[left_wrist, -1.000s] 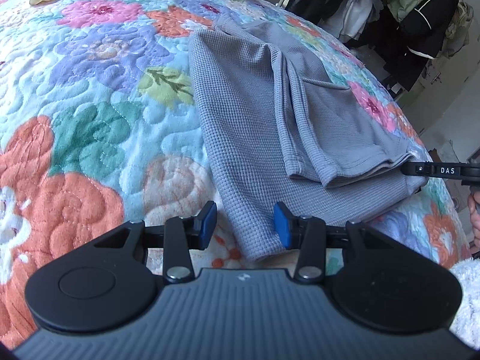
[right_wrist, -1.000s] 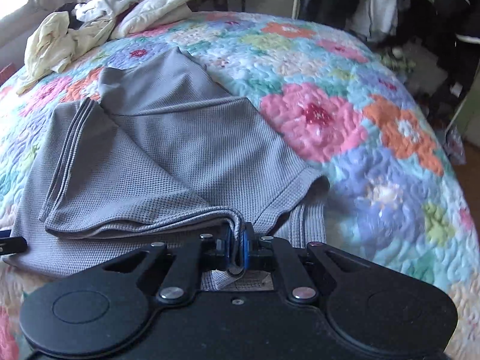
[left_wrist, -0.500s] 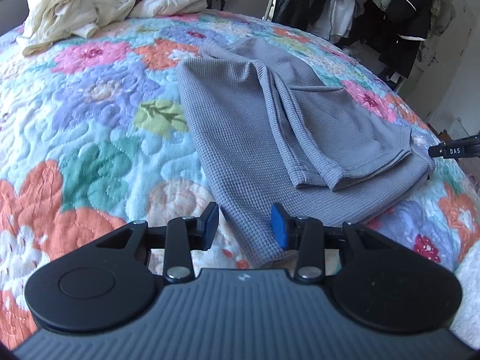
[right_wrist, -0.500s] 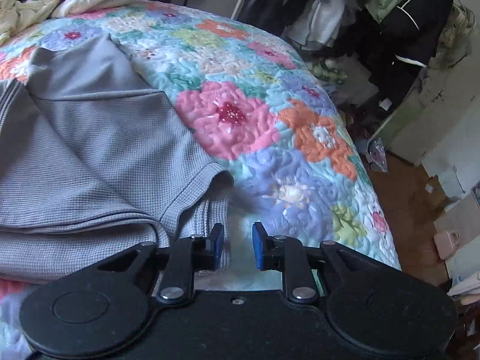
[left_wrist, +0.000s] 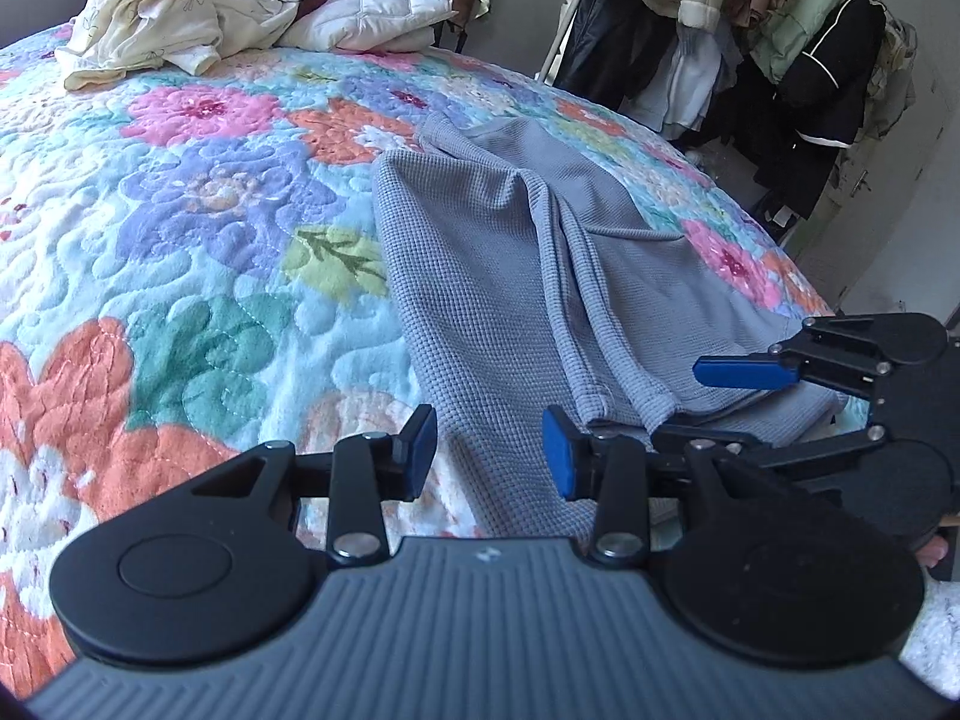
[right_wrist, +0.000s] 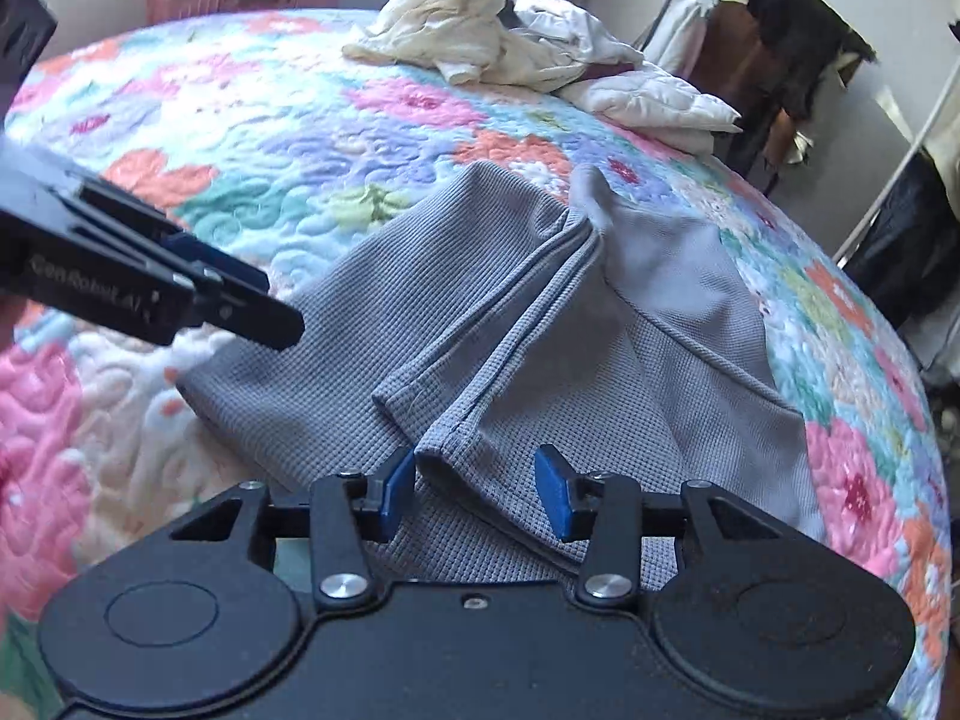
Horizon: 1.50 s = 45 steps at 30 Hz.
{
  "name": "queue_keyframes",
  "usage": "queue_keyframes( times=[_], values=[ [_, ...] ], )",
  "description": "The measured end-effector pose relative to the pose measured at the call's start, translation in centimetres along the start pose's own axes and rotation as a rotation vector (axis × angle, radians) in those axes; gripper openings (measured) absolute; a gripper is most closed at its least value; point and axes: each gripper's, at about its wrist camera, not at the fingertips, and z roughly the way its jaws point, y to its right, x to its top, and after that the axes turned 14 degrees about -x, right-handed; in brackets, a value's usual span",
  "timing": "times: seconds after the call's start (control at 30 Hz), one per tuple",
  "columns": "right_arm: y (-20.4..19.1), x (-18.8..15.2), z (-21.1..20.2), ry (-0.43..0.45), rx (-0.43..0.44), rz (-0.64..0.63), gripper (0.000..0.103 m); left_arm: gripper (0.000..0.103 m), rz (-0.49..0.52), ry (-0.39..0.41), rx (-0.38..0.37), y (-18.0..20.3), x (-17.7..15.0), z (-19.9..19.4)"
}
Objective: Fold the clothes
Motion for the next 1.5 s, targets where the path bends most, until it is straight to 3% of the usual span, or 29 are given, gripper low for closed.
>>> queue_keyframes(
  times=[0.2,0.27,0.33,0.43,0.83,0.97,1.07,1.23,1.37,1.47,1.5],
  values=[
    [0.1,0.0,2.4,0.000,0.032,-0.044,0.049,0.038,0.034,-0.021,0.027,0.1,-0.2,0.5],
    [1.6,-0.1,2.8,0.001,0.005,0.024,0.047,0.038,0.025,-0.030,0.025,-0.1,-0.2,0.7],
    [3.1,-0.1,3.2,0.001,-0.023,0.092,0.016,0.038,0.011,-0.047,0.022,-0.3,-0.3,0.9],
    [5.4,-0.1,3.9,0.001,-0.065,0.194,0.015,0.037,-0.008,-0.070,0.026,-0.6,-0.6,1.4],
    [15.1,-1.3,7.9,-0.018,-0.245,0.611,0.014,0.038,-0.016,-0.080,0.018,-0.9,-0.6,1.7],
    [16.9,-1.8,9.1,-0.026,-0.264,0.676,0.016,0.040,-0.036,-0.072,0.003,-1.2,-0.5,1.7],
    [17.5,-2.5,8.9,-0.035,-0.257,0.715,0.023,0.040,-0.054,-0.071,-0.005,-1.3,-0.5,1.6],
    [18.3,-4.0,7.2,-0.091,-0.230,0.778,0.054,0.041,-0.066,-0.071,-0.012,-1.4,-0.5,1.7],
    [17.7,-5.9,6.2,-0.169,-0.102,0.818,0.057,0.041,-0.071,-0.069,-0.016,-1.4,-0.5,1.6],
    [16.6,-6.1,6.1,-0.186,-0.094,0.733,0.057,0.041,-0.089,-0.067,-0.030,-1.5,-0.5,1.6],
    [16.6,-6.2,6.2,-0.192,-0.109,0.726,0.043,0.041,-0.090,-0.067,-0.031,-1.5,-0.5,1.6]
  ],
)
